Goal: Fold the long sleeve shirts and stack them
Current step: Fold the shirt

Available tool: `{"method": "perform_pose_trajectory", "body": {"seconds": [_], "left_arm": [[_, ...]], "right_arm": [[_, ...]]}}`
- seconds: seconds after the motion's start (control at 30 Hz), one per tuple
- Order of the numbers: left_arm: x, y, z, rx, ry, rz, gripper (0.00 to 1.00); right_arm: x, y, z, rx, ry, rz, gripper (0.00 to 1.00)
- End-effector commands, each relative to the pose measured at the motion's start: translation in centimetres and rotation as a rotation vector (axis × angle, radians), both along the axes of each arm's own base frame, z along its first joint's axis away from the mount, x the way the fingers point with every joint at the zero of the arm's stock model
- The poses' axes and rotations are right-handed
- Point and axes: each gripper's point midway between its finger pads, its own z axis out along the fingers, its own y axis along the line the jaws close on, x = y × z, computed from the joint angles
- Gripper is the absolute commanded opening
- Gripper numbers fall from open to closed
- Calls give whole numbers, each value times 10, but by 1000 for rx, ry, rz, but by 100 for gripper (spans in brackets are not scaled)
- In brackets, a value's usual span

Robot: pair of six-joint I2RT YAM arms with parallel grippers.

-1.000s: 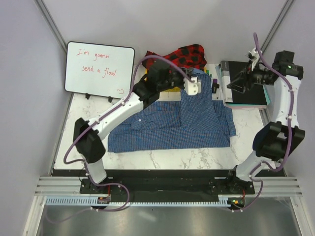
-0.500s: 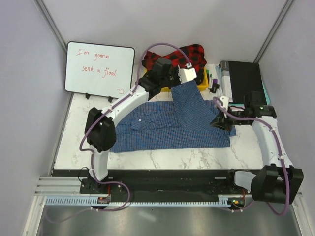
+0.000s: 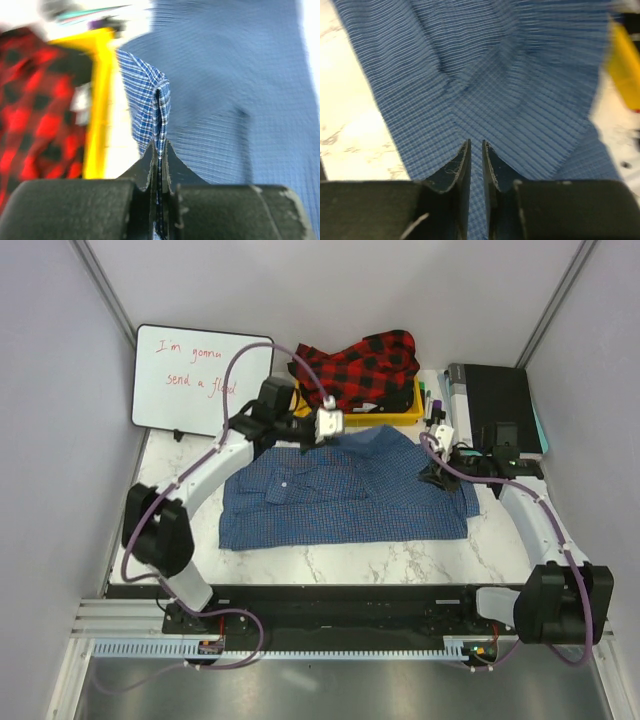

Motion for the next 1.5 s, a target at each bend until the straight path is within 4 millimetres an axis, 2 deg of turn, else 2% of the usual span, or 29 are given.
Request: {"method": "perform_pose_trajectory", "body": {"seconds": [0.0,0.1,0.13,0.2,0.3,0.47,0.7,0.73,0.8,0.9,1.07,1.1,1.13,1.2,1.3,1.4,1.47], "left_arm": [[-90,16,-23,69,-170,-396,2],[-116,42,-51,141,-247,-487,2],[-121,47,-56,155,-267,-506,2],[-128,61,-69,186,-308,-529,2],[-127,79,-83,229,-370,-554,2],[-114,107,-91,278,-517,-588,2],[-116,123,-105,314,-581,-668,4],[-115,124,-107,315,-589,-674,8],[-111,127,-113,321,-598,-685,10],[-103,130,-122,329,-623,-712,18],[-91,124,-124,314,-661,-716,37],[-85,124,-126,327,-667,-704,54],[-81,127,-130,343,-632,-680,59],[-72,135,-131,388,-592,-635,59],[-68,144,-123,381,-545,-562,59],[-80,149,-120,381,-478,-519,60],[-91,158,-128,409,-422,-503,60]], "right_arm": [[23,-22,50,52,-68,-85,23],[31,-38,51,24,-36,-126,25],[30,-40,43,19,6,-131,26],[33,-43,41,5,20,-122,29],[31,-43,28,4,85,-109,34],[31,-45,13,-9,152,-99,41],[18,-42,-6,-46,195,-55,43],[17,-40,-9,-55,200,-48,43],[14,-39,-12,-58,211,-43,43],[11,-37,-18,-69,227,-39,43],[8,-30,-30,-95,255,-24,41],[10,-30,-33,-103,262,-33,40],[11,-28,-35,-109,267,-32,40],[14,-33,-40,-133,273,-48,38],[19,-42,-52,-187,292,-76,37],[24,-51,-65,-226,326,-106,36],[28,-55,-70,-225,353,-137,36]]}}
